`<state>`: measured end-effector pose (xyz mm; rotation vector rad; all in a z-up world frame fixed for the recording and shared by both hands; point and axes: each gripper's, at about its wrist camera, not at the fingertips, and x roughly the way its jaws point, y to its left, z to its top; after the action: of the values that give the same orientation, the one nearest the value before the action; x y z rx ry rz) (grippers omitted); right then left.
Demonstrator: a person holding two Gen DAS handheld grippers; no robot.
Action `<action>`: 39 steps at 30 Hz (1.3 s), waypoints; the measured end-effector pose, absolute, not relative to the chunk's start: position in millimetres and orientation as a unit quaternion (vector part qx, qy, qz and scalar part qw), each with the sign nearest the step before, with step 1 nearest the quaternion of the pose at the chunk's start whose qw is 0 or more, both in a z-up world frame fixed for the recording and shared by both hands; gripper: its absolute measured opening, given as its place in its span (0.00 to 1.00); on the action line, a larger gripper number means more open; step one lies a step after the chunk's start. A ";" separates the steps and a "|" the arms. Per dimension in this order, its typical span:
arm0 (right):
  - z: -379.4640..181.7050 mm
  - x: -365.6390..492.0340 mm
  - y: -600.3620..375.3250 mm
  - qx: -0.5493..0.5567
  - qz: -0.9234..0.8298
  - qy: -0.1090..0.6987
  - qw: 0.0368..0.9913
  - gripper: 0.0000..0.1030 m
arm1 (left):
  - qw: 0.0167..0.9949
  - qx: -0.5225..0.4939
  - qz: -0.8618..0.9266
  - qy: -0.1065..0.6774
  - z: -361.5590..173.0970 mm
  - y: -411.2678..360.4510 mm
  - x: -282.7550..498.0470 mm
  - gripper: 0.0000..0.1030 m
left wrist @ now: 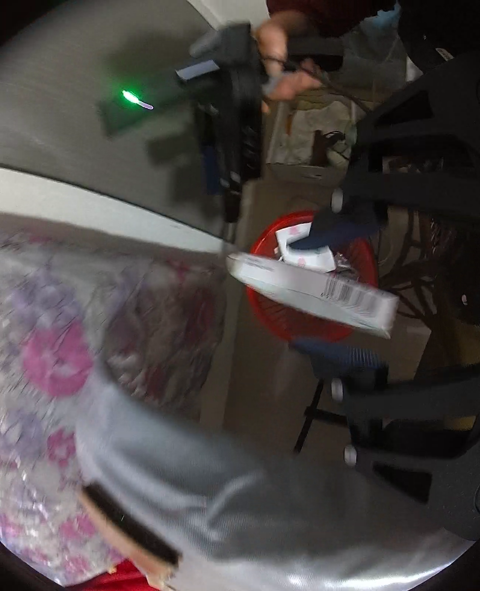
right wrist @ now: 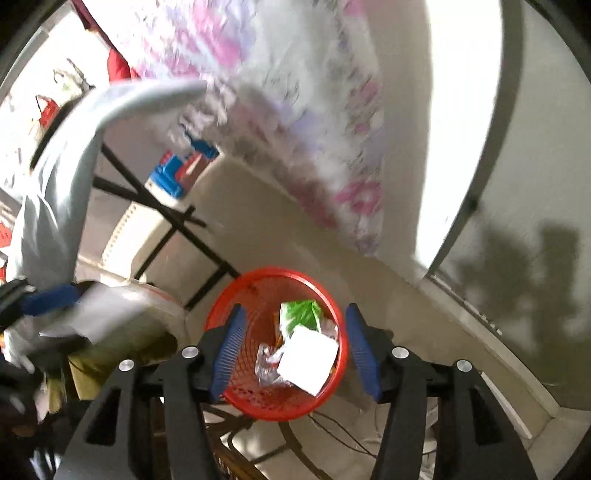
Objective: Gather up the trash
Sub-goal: 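Carry box and napkin to the red wastebasket and open both tools, then move both open tools back over the table toward the red jelly cup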
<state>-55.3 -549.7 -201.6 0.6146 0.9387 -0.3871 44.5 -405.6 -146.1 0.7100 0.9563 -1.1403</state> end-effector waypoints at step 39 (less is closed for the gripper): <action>-23.5 103.2 -319.8 0.115 0.040 0.341 0.932 0.77 | 0.897 0.107 -0.227 0.363 -30.9 -110.8 219.3 0.92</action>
<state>103.2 -319.8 -23.5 0.2364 0.6973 0.0821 219.3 -110.8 -30.9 0.2219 0.7518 -0.4696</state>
